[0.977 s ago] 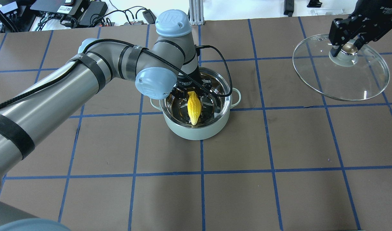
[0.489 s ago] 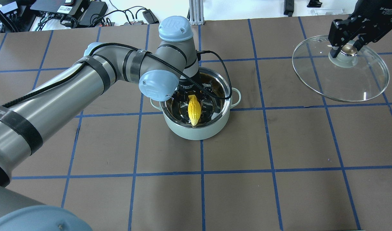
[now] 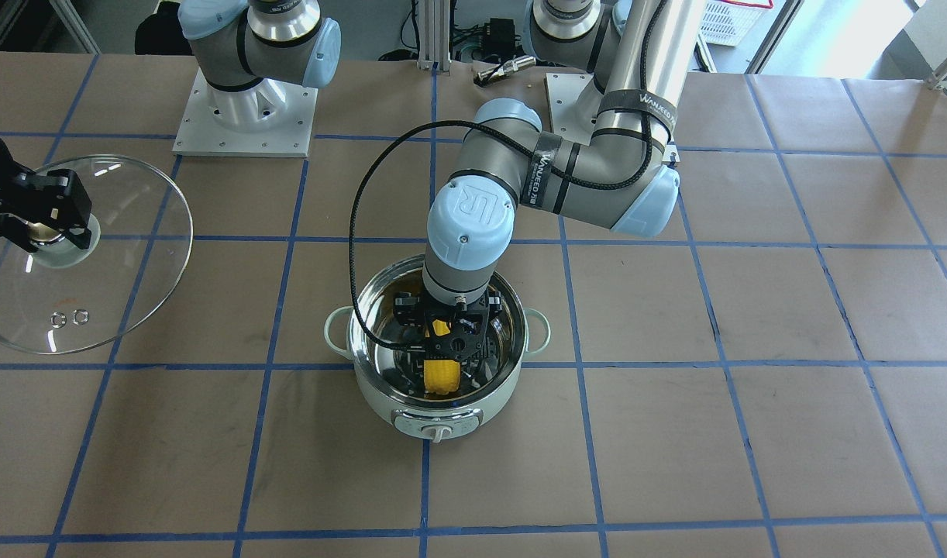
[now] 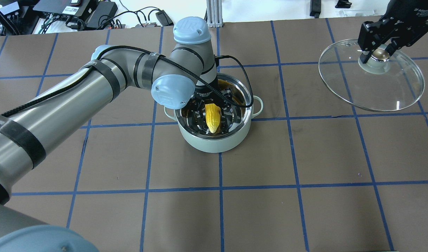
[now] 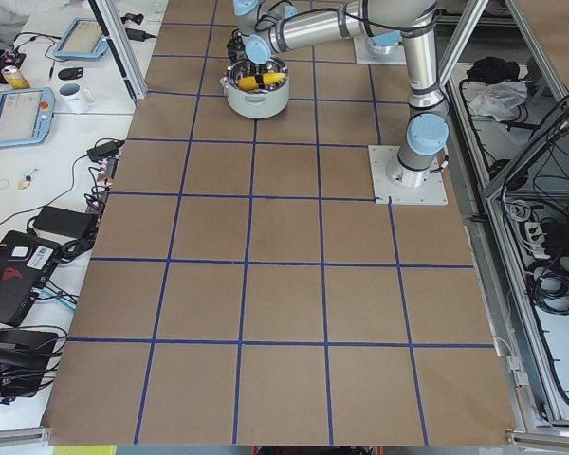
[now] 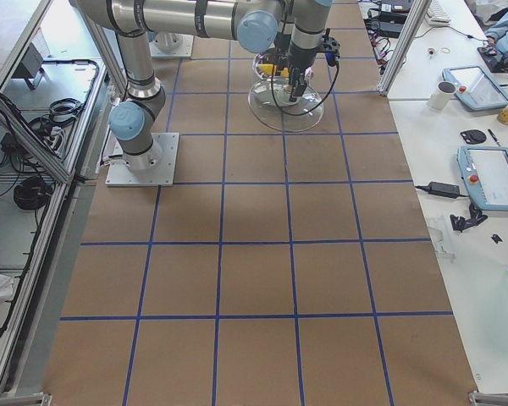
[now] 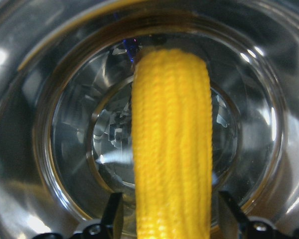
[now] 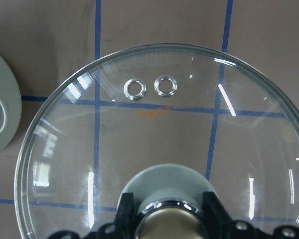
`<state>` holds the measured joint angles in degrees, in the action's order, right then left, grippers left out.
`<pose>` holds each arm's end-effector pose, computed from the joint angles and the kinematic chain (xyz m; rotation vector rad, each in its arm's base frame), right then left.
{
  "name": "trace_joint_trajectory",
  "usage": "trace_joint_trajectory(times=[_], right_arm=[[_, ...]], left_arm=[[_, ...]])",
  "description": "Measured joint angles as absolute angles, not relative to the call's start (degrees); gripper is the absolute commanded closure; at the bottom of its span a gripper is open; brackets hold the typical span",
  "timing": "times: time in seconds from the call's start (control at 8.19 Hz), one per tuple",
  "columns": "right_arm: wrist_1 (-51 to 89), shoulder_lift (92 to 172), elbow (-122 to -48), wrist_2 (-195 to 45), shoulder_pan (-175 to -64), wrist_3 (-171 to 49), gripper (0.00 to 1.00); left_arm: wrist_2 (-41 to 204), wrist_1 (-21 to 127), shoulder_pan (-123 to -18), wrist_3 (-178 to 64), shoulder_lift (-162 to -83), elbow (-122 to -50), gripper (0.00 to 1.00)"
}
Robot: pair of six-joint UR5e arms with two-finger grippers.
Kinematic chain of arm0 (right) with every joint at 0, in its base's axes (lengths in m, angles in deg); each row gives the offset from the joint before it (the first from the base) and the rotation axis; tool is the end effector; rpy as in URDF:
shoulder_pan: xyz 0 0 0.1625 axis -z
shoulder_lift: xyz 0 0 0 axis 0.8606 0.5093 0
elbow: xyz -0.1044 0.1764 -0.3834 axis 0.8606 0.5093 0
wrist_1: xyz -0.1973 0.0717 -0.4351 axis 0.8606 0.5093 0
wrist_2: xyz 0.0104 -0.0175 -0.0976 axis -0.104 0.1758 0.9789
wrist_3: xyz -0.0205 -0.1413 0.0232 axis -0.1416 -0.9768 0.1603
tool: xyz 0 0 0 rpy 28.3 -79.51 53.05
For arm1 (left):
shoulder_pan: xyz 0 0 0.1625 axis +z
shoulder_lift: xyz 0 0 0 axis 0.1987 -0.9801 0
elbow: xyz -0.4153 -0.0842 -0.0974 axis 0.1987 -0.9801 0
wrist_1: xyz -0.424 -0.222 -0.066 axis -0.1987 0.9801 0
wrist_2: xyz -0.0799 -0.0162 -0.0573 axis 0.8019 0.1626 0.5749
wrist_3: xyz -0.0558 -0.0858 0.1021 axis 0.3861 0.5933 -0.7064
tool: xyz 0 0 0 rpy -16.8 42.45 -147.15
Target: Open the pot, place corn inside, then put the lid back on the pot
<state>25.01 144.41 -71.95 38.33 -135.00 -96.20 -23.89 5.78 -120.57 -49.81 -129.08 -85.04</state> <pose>-0.0223 -0.6227 0.4654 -0.1143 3.1171 0.1130 -0.3693 -0.6090 0.1982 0.0852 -3.0597 -0.1808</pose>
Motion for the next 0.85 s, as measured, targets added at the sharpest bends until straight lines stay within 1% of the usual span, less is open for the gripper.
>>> trace_joint_trajectory(times=[0.37,0.61,0.85], right_arm=[[25.05,144.42,-71.93,38.3,-135.2,-95.5,1.0],[25.12,144.41,-72.02,38.18,-135.81,-93.81,1.0],[25.84,144.38,-72.05,37.89,-141.07,-86.13,1.0]], left_arm=[[-24.02,11.68,-118.59,-49.91,-125.63,-83.34,0.0],[-24.39,18.49,-114.37,-51.54,-122.33,-78.83,0.0],[-29.21,26.24,-109.0,-58.08,-120.69,-72.48,0.0]])
